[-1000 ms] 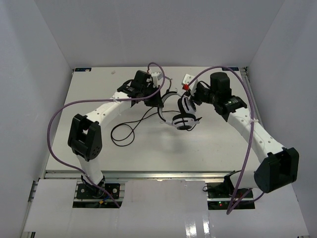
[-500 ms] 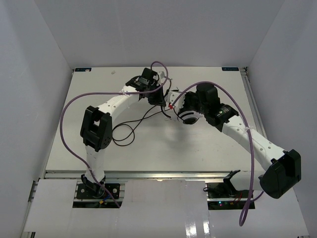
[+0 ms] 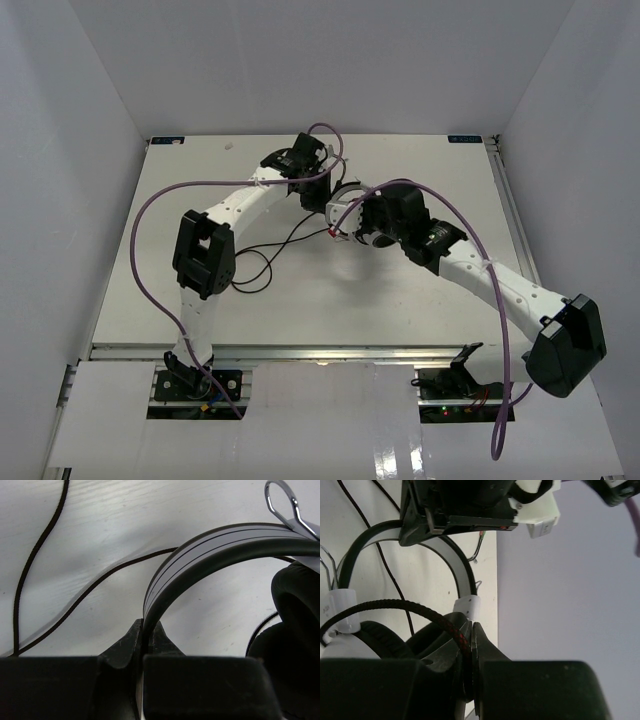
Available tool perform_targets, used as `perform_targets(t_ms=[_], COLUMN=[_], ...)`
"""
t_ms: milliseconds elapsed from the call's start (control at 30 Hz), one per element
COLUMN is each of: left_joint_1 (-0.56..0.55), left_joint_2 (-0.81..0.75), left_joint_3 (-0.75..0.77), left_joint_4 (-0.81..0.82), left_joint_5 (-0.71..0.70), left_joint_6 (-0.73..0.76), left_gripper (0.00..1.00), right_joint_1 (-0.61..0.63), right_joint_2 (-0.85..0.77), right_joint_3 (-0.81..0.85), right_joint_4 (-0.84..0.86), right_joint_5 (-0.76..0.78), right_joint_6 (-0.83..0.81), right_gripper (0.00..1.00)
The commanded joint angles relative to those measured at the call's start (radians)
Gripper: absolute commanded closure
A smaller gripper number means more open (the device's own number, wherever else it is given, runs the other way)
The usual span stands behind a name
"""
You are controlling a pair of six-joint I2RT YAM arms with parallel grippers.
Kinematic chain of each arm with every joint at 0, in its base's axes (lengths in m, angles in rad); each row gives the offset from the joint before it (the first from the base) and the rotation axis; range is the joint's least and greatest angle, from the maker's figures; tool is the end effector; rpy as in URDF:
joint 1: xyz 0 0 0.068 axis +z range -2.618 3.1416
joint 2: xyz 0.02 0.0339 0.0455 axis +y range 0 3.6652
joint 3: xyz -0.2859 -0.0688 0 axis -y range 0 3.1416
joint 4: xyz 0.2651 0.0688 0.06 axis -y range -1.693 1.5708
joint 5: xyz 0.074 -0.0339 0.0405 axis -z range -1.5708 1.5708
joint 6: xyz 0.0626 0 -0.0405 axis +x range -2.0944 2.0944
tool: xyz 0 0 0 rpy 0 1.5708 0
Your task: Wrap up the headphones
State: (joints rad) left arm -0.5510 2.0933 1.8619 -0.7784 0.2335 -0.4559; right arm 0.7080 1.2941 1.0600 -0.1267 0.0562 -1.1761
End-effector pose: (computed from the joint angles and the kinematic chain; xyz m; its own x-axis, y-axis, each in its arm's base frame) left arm 0.4237 -0.2774 0.2446 -0.9182 0.0615 -0.3914 0.2339 0.8815 -0.4101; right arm 0.2616 0.2193 0.3372 0.4594 -0.8200 -0.3415 -0.4819 0.0929 -0.8713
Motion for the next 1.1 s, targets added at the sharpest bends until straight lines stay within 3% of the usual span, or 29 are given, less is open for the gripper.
perform_targets(t_ms=[0,233,533,1067], left_joint_1=[-0.013,-0.02,-0.02,-0.03], left_joint_2=[-0.026,-0.072,-0.161,-0.232], left_joint_3=[0.089,0.011,-0.128,-0.154], left_joint_4=[0.03,0.019,0.038,0.071], left_joint_5=[0.13,0.165,0.154,0.286], left_joint_6=[-0.016,0.072,0.163,0.292], left_gripper=[1.0,1.0,1.0,1.0], right_joint_1=[0.005,-0.008,-0.082,-0.269], right_joint_2=[0.028,0.068,0.063,0.156], right_joint_3=[-0.029,0.023,0.063,0.155], right_joint_4=[0.105,0.154,0.085,-0.063], right_joint_5=[0.086,0.139,0.045,-0.359], right_joint_6=[-0.048,-0.002,0.049,0.259], right_gripper=[0.92,0.92,0.92,0.88])
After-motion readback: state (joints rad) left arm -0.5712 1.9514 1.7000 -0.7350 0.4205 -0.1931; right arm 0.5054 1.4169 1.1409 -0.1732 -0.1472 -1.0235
